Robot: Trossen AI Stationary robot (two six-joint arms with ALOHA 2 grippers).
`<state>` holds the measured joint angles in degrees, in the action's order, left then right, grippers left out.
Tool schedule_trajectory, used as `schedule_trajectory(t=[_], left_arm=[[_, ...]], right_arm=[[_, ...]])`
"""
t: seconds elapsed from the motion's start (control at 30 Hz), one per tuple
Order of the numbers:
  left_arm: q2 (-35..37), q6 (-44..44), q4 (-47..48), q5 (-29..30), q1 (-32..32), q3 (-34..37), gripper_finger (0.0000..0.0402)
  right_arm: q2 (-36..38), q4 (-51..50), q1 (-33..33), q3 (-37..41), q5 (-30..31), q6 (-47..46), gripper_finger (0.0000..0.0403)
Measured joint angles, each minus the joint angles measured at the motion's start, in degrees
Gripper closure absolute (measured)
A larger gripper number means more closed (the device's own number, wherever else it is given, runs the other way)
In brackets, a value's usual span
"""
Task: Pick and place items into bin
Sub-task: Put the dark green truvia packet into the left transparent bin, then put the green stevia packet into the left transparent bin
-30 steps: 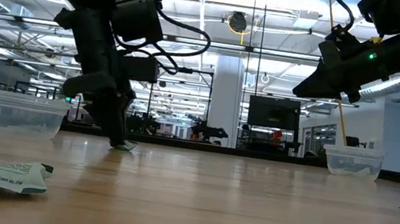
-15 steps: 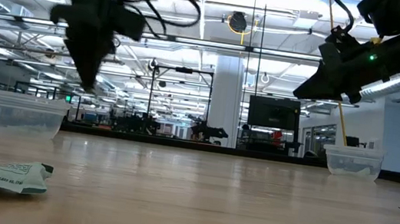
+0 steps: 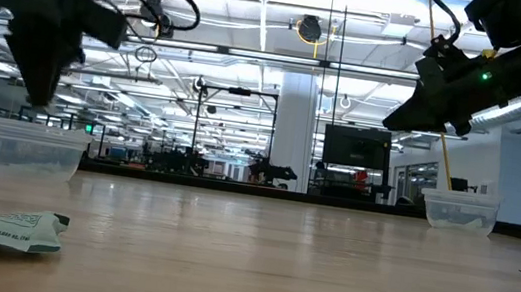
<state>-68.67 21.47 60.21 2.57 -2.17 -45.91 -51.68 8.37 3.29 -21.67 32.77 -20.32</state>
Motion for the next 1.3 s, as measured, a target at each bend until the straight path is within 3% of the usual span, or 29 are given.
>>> schedule_trajectory(t=[0.13, 0.3, 0.83, 1.0, 1.2, 1.3], left_arm=[[-0.42, -0.11, -6.95, -2.61, -0.23, 4.66, 0.0350], [-0.44, 0.11, -7.90, -2.07, -0.23, 7.68, 0.0341], [-0.41, -0.72, -10.40, 0.45, -0.23, 8.07, 0.0271], [-0.21, -0.63, -5.19, -2.27, -0.23, 3.56, 0.0270], [-0.19, 1.53, 13.47, -5.58, -0.60, -7.12, 0.0270], [-0.15, 4.47, 21.69, -10.32, -2.35, -10.42, 0.0270]], right_arm=[[0.00, 0.06, 0.00, 0.00, 0.00, 0.00, 0.0330], [0.00, 0.06, 0.01, 0.00, 0.00, 0.00, 0.0330], [0.00, 0.03, 0.01, -0.01, 0.00, 0.00, 0.0330], [0.00, 0.06, 0.01, -0.02, 0.03, 0.00, 0.0330], [0.00, 0.36, 0.02, -0.02, 0.13, 0.56, 0.0330], [0.00, 0.42, 0.02, -0.02, 0.15, 2.51, 0.0330]])
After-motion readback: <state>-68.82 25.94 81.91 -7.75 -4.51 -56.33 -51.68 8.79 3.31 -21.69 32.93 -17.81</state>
